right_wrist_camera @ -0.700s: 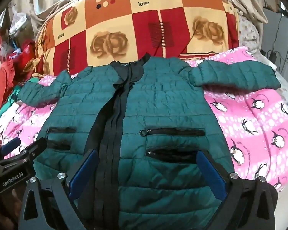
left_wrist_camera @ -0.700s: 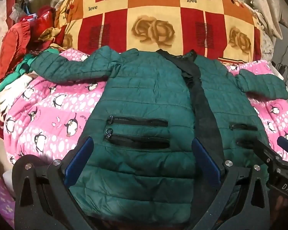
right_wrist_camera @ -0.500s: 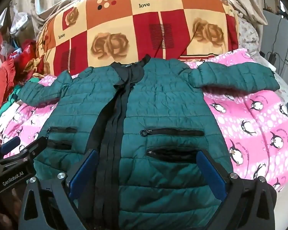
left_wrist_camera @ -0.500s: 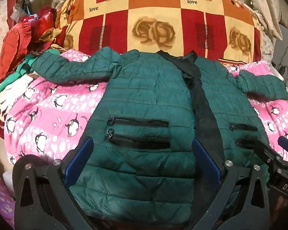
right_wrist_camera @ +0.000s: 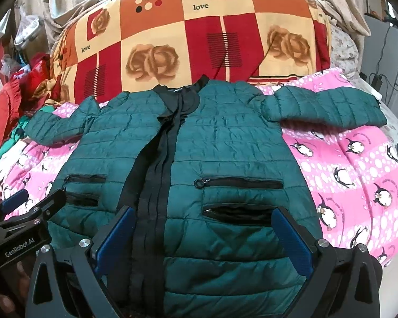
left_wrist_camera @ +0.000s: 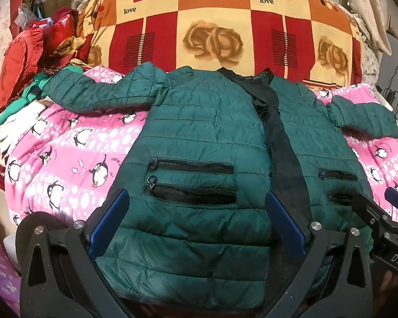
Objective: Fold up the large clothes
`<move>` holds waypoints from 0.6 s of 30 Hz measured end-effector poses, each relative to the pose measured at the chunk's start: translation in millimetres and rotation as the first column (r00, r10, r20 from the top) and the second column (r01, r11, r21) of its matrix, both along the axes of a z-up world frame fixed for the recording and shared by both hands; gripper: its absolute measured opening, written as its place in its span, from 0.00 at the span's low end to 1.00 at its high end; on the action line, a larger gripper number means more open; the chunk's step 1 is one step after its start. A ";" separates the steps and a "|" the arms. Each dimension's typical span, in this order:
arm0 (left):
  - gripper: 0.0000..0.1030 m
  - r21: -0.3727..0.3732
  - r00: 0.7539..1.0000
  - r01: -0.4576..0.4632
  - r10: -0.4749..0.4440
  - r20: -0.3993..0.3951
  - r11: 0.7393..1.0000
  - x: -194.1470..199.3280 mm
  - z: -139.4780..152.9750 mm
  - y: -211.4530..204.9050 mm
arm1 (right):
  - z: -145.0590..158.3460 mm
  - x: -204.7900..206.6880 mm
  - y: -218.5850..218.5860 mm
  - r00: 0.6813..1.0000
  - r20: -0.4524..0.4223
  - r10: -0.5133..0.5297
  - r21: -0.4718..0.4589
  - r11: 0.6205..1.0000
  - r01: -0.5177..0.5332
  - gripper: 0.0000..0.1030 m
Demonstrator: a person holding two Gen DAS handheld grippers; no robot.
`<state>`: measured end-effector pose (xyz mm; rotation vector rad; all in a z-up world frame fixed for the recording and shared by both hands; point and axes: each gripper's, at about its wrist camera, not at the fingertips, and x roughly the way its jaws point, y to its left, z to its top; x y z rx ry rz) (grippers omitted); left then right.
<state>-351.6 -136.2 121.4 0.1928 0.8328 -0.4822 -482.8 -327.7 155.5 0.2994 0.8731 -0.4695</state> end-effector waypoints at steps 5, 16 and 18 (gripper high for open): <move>0.99 0.001 1.000 -0.001 0.001 0.001 1.000 -0.3 -0.7 -0.3 | -1.8 0.8 -4.0 1.000 -0.027 -0.003 0.023 1.000 0.003 0.99; 0.99 0.003 1.000 -0.001 0.001 -0.004 1.000 -0.2 -2.1 2.4 | -5.3 0.2 -3.5 1.000 -0.010 -0.007 0.008 1.000 0.007 0.99; 0.99 0.003 1.000 0.000 0.000 -0.003 1.000 0.1 -1.8 2.3 | -5.2 0.5 -3.9 1.000 -0.010 -0.007 0.009 1.000 0.007 0.99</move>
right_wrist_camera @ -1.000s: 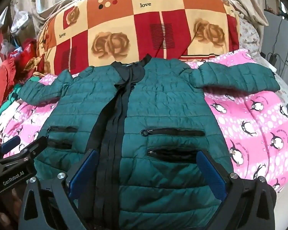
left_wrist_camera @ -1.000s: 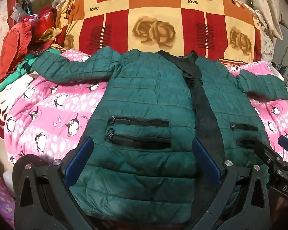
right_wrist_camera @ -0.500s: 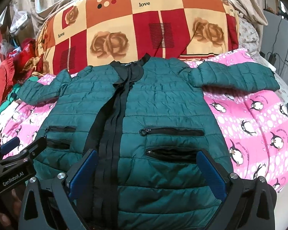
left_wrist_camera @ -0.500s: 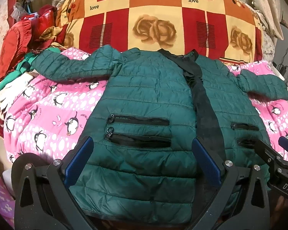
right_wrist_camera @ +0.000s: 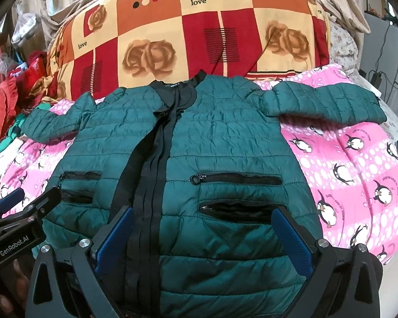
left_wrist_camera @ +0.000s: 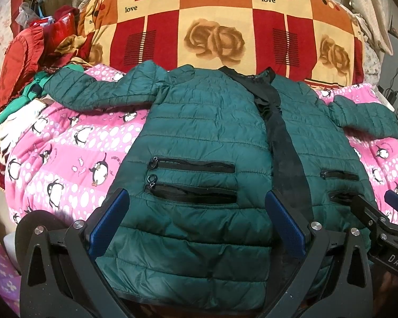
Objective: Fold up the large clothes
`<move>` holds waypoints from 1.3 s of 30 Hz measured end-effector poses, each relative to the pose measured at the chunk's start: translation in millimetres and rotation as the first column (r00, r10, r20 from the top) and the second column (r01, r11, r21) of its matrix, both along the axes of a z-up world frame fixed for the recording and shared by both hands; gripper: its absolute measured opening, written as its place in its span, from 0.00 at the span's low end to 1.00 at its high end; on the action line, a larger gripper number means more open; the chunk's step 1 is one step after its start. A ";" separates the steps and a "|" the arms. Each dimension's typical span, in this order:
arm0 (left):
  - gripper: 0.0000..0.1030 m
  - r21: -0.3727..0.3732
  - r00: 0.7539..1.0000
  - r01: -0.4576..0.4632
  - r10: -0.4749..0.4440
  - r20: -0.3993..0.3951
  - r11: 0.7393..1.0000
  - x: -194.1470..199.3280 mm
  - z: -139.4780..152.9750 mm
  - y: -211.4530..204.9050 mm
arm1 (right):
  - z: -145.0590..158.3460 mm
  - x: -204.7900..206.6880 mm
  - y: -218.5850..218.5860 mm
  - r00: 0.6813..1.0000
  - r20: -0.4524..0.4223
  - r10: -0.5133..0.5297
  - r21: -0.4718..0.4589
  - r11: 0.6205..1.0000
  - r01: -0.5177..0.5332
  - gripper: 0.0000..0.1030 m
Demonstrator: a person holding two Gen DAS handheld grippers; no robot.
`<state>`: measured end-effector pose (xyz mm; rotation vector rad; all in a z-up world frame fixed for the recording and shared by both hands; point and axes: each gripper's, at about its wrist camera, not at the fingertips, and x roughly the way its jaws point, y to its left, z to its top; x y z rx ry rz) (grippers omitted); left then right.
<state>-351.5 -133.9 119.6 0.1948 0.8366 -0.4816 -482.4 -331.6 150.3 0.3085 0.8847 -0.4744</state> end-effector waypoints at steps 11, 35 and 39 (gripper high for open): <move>0.99 -0.003 1.000 0.000 0.000 0.000 1.000 1.2 0.2 0.4 | -1.5 0.4 -0.3 1.000 0.002 -0.001 0.000 1.000 0.001 1.00; 0.99 0.000 1.000 0.007 -0.007 -0.002 1.000 -1.6 -2.3 -9.9 | -7.1 2.8 -1.4 1.000 0.026 0.001 0.012 1.000 -0.001 0.99; 0.99 -0.001 1.000 0.009 -0.009 0.001 1.000 -1.3 -2.5 -9.7 | -7.2 6.0 -2.8 0.998 0.059 0.009 0.064 0.998 -0.013 0.99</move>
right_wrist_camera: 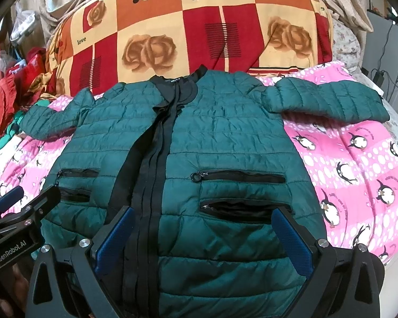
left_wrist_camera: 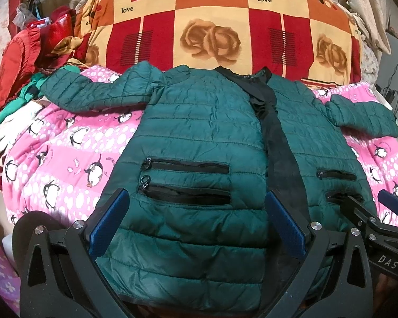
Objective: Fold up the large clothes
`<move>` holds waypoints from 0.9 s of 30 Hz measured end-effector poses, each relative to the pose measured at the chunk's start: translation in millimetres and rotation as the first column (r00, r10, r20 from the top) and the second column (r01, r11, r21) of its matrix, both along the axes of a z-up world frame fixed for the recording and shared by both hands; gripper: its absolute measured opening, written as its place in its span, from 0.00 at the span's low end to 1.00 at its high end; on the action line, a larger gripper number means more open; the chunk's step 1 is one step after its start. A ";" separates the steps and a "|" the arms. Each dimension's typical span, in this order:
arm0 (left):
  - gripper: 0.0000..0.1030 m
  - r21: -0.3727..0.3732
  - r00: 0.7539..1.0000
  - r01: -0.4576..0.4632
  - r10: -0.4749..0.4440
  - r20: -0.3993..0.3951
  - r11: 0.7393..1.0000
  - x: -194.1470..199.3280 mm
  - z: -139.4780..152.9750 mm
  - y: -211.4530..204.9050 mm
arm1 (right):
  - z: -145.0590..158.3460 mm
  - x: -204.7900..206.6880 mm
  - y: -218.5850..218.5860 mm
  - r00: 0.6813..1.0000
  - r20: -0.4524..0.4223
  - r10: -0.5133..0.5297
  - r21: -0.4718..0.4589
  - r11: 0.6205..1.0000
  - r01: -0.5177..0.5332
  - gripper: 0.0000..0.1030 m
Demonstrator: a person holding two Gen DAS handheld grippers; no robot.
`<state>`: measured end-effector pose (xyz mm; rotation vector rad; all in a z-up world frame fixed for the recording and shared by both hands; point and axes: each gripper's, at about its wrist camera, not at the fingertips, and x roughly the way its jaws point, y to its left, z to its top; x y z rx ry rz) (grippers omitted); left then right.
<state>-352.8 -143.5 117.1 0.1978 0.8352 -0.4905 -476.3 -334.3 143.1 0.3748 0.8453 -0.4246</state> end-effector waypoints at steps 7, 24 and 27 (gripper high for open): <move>0.99 0.000 1.000 0.000 0.000 0.000 1.000 -0.7 -0.3 0.9 | -0.6 2.6 1.2 1.000 -0.022 0.002 -0.022 1.000 -0.002 1.00; 0.99 0.002 1.000 0.000 0.000 -0.011 1.000 7.0 -1.7 -0.5 | -1.8 13.1 -2.9 0.999 -0.032 0.007 -0.015 1.000 -0.007 1.00; 0.99 0.002 1.000 -0.004 0.004 -0.015 1.000 10.4 -2.3 -0.8 | -2.5 16.4 -4.3 0.999 -0.033 0.009 -0.017 1.000 -0.009 1.00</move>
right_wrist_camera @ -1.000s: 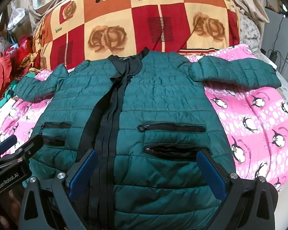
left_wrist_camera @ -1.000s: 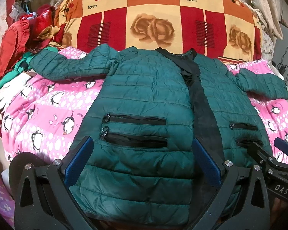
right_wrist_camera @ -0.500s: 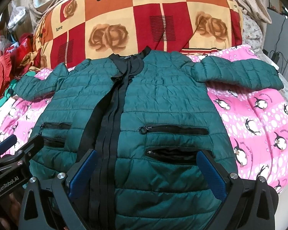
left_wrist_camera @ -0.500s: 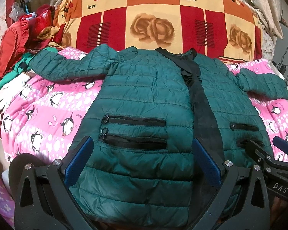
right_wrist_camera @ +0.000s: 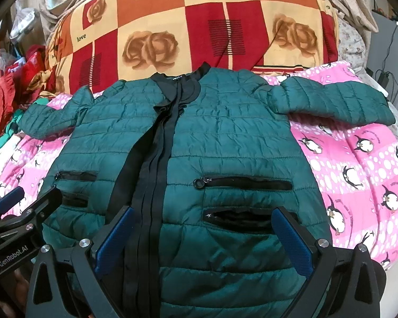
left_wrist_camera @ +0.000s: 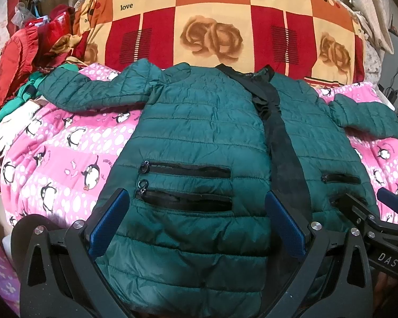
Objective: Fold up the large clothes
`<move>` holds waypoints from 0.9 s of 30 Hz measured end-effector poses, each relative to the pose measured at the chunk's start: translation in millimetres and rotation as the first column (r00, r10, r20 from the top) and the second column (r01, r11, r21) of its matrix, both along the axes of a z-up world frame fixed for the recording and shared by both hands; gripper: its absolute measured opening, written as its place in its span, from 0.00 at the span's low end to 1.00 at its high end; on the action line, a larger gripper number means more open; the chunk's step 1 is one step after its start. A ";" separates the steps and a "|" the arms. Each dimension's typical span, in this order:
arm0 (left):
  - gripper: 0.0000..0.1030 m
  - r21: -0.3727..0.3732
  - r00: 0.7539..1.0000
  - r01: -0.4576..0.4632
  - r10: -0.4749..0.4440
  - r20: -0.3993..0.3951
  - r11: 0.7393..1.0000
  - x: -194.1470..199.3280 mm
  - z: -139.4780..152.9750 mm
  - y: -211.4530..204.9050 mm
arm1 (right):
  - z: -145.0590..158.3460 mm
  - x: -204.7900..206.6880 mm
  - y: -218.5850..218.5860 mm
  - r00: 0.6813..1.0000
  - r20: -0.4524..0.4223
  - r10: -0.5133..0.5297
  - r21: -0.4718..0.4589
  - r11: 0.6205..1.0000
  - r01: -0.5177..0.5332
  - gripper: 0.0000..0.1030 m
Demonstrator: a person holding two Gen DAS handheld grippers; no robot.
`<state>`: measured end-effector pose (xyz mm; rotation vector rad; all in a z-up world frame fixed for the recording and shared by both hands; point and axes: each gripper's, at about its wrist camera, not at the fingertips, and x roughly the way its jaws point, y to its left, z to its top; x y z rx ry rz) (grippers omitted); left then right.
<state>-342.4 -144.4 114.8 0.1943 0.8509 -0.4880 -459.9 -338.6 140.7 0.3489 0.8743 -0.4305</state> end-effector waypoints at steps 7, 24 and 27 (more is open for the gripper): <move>0.99 0.003 1.000 -0.014 0.014 -0.002 1.000 12.0 -1.7 -3.9 | -0.5 4.6 -2.8 1.000 0.003 -0.003 -0.002 1.000 0.003 0.99; 0.99 0.013 0.999 -0.038 0.038 -0.003 0.999 42.6 0.5 -18.2 | -0.5 34.8 -19.7 1.000 -0.001 -0.001 0.003 1.000 0.001 0.99; 0.99 0.016 0.999 -0.042 0.042 0.000 0.999 50.4 2.2 -21.1 | -0.4 41.2 -24.3 1.000 0.001 -0.001 0.017 1.000 0.001 0.99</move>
